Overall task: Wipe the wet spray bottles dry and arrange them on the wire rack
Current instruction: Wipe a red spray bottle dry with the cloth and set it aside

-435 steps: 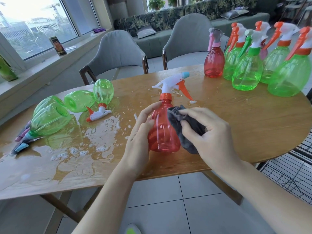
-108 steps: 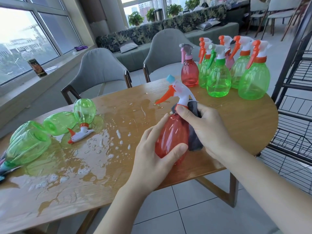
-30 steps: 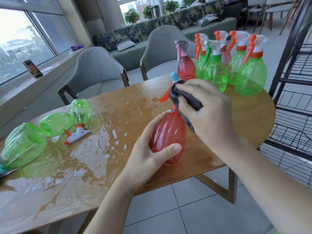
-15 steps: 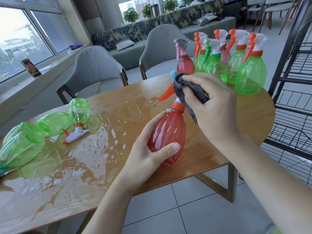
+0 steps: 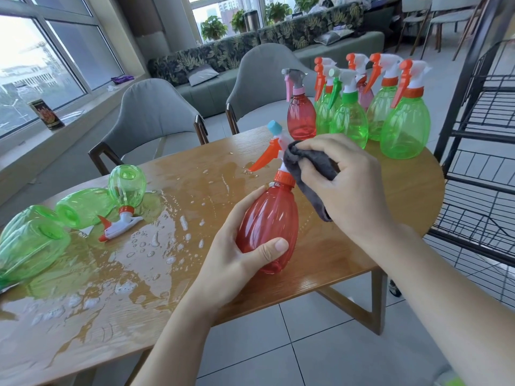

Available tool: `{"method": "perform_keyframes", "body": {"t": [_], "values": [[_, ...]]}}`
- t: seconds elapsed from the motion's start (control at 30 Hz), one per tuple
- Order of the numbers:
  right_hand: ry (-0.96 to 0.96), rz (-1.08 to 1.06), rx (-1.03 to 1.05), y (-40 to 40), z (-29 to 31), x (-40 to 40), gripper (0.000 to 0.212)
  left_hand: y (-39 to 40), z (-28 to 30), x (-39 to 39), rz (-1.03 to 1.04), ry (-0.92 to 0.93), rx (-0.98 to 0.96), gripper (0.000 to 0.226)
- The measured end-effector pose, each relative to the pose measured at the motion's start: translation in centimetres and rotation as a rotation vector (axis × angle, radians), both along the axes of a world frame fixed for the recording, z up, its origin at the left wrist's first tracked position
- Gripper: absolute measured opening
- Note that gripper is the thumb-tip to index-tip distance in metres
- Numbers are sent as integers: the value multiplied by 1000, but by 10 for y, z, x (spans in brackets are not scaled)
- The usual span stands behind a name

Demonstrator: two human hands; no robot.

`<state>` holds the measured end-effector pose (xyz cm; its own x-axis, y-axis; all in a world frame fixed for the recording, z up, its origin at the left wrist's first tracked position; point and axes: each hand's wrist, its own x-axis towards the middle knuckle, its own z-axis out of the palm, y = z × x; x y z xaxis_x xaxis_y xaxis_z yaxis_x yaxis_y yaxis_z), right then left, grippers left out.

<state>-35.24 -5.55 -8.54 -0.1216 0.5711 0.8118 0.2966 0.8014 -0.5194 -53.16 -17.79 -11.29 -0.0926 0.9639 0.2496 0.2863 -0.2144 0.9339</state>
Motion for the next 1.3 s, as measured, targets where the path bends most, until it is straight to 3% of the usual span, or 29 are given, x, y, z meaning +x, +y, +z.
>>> {"method": "perform_keyframes", "body": {"t": [0.17, 0.3, 0.47, 0.77, 1.07, 1.3], "values": [[-35, 58, 12, -5, -3, -1, 19, 0, 1, 1, 2, -7, 1, 75], [90, -25, -171, -2, -7, 0, 19, -2, 0, 2, 7, -15, -8, 75], [65, 121, -220, -10, -7, -2, 19, -3, 0, 2, 25, -42, -12, 77], [63, -118, -470, 21, -25, 35, 12, 7, -1, 17, 28, 15, -41, 83], [181, -272, -574, 48, -35, 82, 14, 104, -7, 41, 102, 113, -149, 88], [248, -368, -631, 58, -39, 108, 16, 179, -10, 92, 107, 124, -100, 90]]}}
